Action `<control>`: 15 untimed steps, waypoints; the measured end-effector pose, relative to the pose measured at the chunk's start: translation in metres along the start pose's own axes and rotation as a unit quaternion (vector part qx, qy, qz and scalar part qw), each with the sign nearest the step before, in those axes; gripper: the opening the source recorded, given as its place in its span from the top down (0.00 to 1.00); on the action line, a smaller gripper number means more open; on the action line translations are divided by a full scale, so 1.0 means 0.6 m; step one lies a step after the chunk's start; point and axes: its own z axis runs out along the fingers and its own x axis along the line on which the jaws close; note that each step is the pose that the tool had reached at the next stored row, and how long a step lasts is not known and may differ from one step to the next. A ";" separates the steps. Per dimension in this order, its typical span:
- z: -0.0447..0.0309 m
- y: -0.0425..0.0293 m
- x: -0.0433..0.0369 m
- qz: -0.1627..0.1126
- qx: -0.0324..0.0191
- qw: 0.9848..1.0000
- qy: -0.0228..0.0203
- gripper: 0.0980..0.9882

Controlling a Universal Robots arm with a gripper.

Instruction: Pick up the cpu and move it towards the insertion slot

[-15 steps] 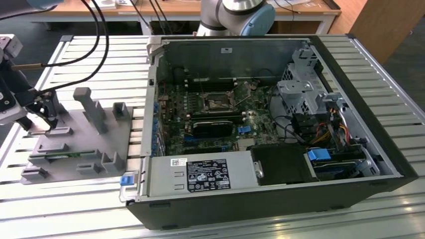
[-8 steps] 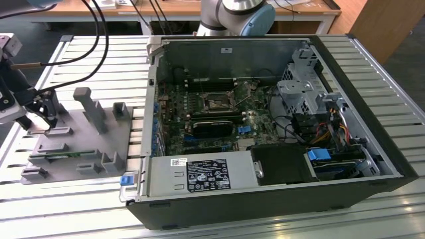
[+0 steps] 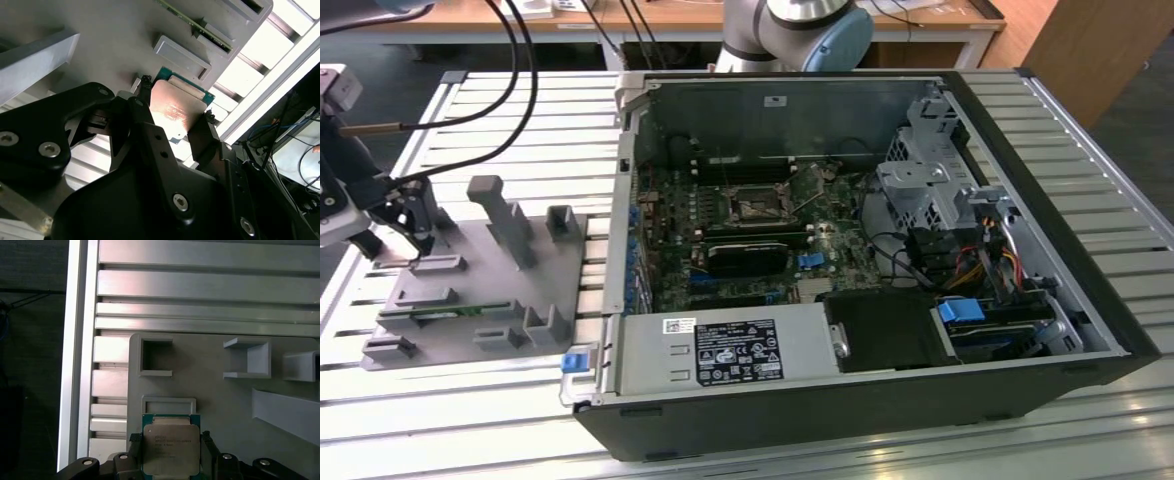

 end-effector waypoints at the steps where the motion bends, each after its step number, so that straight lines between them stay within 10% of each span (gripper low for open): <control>1: 0.000 0.000 0.000 0.000 0.000 1.000 0.000 0.50; 15: -0.011 0.001 0.000 0.000 0.000 1.000 0.000 0.50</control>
